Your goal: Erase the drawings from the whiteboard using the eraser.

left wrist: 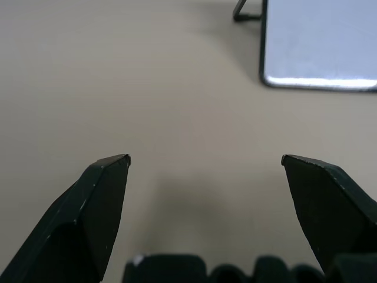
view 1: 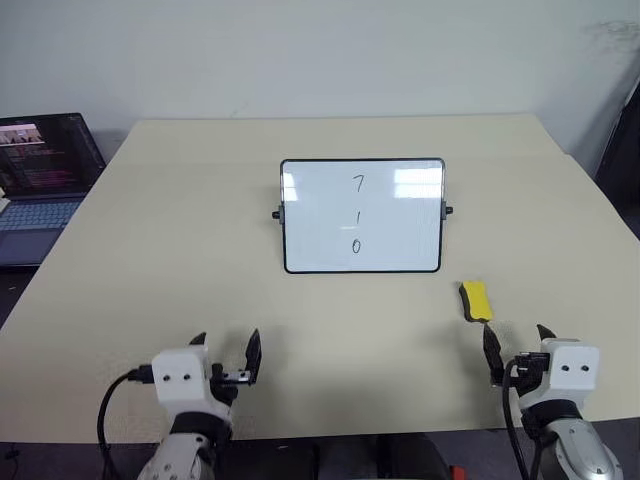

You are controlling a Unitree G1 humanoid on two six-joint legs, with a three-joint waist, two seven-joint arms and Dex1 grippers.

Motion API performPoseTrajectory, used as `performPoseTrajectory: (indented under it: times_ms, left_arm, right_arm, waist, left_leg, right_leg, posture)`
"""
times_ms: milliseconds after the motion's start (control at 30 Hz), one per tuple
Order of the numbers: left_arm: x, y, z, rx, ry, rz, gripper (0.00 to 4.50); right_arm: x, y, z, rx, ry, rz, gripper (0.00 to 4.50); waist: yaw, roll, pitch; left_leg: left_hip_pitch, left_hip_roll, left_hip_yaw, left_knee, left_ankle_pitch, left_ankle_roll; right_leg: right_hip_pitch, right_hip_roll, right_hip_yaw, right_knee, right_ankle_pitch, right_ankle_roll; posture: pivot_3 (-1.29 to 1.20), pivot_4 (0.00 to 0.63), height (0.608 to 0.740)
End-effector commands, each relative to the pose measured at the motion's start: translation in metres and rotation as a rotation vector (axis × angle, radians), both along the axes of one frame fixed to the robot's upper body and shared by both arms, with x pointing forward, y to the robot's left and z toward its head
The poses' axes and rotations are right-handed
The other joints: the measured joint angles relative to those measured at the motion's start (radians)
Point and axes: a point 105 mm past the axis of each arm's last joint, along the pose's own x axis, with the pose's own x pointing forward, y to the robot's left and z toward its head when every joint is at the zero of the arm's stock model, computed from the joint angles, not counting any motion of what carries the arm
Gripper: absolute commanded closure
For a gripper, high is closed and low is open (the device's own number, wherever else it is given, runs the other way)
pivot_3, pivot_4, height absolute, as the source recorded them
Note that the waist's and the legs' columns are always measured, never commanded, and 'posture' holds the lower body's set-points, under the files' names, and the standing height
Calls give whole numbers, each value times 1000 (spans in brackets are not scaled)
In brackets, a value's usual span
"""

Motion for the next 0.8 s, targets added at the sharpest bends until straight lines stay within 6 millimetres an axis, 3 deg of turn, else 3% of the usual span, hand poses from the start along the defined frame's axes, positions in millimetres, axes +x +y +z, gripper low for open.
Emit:
performPoseTrajectory:
  times_ms: [33,133,300,533,700,800]
  left_arm:
    - [-1,4,25,49,-86,18,0]
    - [0,4,15,21,-59,41,0]
    - [-1,-9,14,11,-54,16,0]
    - [24,5,14,46,-99,-2,0]
    - [38,17,27,75,-149,-29,0]
    - [58,27,39,131,-174,-96,0]
  right_arm:
    - [1,5,15,8,-42,35,18]
    - [2,2,11,-3,-32,31,18]
    - [4,-8,20,-14,-49,16,18]
    - [6,-15,17,-26,-64,-17,18]
    - [12,-15,25,-29,-100,-15,18]
    - [17,-15,36,-66,-102,-31,18]
  waist:
    - [1,1,0]
    - [3,1,0]
    - [5,0,0]
    - [14,2,-1]
    - [14,2,-1]
    - [17,2,-1]
  left_leg:
    - [0,0,0,0,0,0]
    - [0,0,0,0,0,0]
    - [0,-1,0,0,0,0]
    - [0,0,0,0,-1,0]
    - [0,-1,0,0,-1,0]
    - [0,-1,0,0,-1,-1]
  right_leg:
    - [0,0,0,0,0,0]
    - [0,0,-1,0,0,0]
    - [0,0,0,0,0,1]
    - [0,0,-2,1,-1,0]
    - [0,0,-2,1,-1,0]
    - [0,0,-1,1,-1,0]
  posture:
    - [0,150,740]
    - [0,150,740]
    - [0,150,740]
    - [0,150,740]
    - [0,150,740]
    - [0,150,740]
